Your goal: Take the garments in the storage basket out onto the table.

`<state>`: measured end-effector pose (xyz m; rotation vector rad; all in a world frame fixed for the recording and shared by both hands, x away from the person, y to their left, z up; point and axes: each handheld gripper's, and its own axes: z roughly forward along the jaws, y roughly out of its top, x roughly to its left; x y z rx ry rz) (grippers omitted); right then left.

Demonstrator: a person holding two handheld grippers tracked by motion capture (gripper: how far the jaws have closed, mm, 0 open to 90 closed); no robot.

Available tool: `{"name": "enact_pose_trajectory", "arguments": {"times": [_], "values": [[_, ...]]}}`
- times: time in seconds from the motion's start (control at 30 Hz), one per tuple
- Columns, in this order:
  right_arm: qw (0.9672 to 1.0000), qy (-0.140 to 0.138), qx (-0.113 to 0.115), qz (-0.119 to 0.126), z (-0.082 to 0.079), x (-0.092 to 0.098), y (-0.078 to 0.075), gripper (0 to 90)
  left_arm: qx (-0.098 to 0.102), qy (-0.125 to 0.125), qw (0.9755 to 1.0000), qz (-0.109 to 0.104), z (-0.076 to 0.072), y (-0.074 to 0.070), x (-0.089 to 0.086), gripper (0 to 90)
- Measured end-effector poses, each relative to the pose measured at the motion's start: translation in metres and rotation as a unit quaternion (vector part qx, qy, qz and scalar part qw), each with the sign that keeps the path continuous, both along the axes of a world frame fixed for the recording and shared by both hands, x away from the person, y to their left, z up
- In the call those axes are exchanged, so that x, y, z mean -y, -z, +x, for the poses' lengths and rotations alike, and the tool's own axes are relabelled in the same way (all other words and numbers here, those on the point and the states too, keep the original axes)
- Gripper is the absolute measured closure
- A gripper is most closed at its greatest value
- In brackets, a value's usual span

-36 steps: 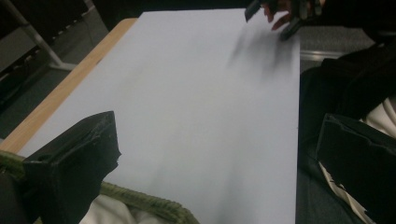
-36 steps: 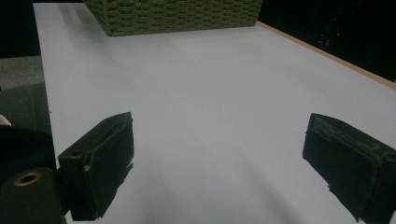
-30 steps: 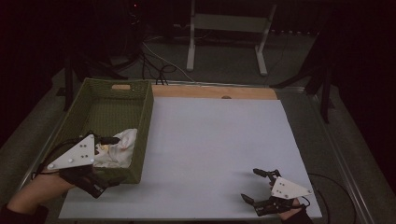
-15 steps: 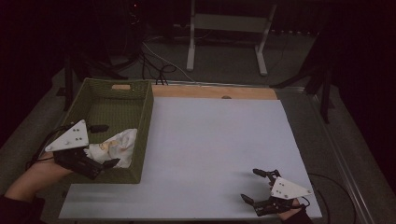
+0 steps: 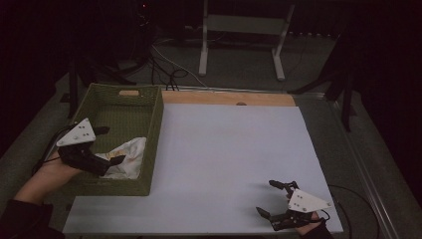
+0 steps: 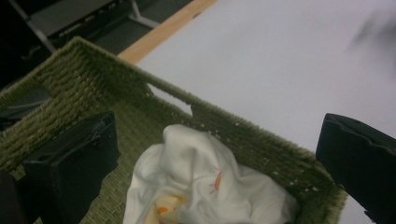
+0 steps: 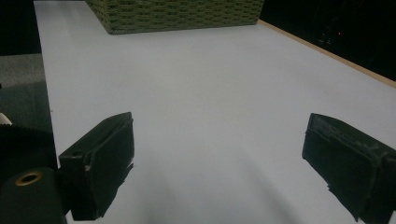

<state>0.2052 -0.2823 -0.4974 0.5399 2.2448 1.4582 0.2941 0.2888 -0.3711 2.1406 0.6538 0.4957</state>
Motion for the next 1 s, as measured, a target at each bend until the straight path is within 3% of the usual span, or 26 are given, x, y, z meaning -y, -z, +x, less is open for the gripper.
{"name": "enact_pose_trajectory", "arguments": {"times": [0.1, 0.37, 0.53, 0.73, 0.9, 1.0], "values": [[1.0, 0.0, 0.0, 0.0, 0.0, 0.0, 0.0, 9.3, -0.018, -0.006, 0.9998, 0.006, 0.006, 0.006, 0.001, 0.3], [1.0, 0.001, -0.001, 0.0, 0.0, 0.0, 0.0, 9.3, -0.038, -0.015, 0.9991, 0.012, 0.019, 0.014, 0.005, 0.3], [1.0, 0.001, -0.001, 0.0, 0.0, 0.0, 0.0, 9.3, -0.061, -0.022, 0.9975, 0.027, 0.032, 0.025, 0.007, 0.3], [1.0, 0.001, -0.003, 0.004, 0.0, 0.0, 0.0, 9.3, -0.075, -0.033, 0.9953, 0.051, 0.043, 0.037, 0.009, 0.2], [1.0, 0.0, -0.003, 0.002, 0.0, 0.001, 0.001, 9.3, -0.091, -0.036, 0.9915, 0.086, 0.051, 0.044, 0.009, 0.2], [1.0, 0.001, -0.004, 0.004, 0.0, 0.0, 0.001, 9.3, -0.101, -0.039, 0.99, 0.09, 0.054, 0.048, 0.01, 0.3]]}}
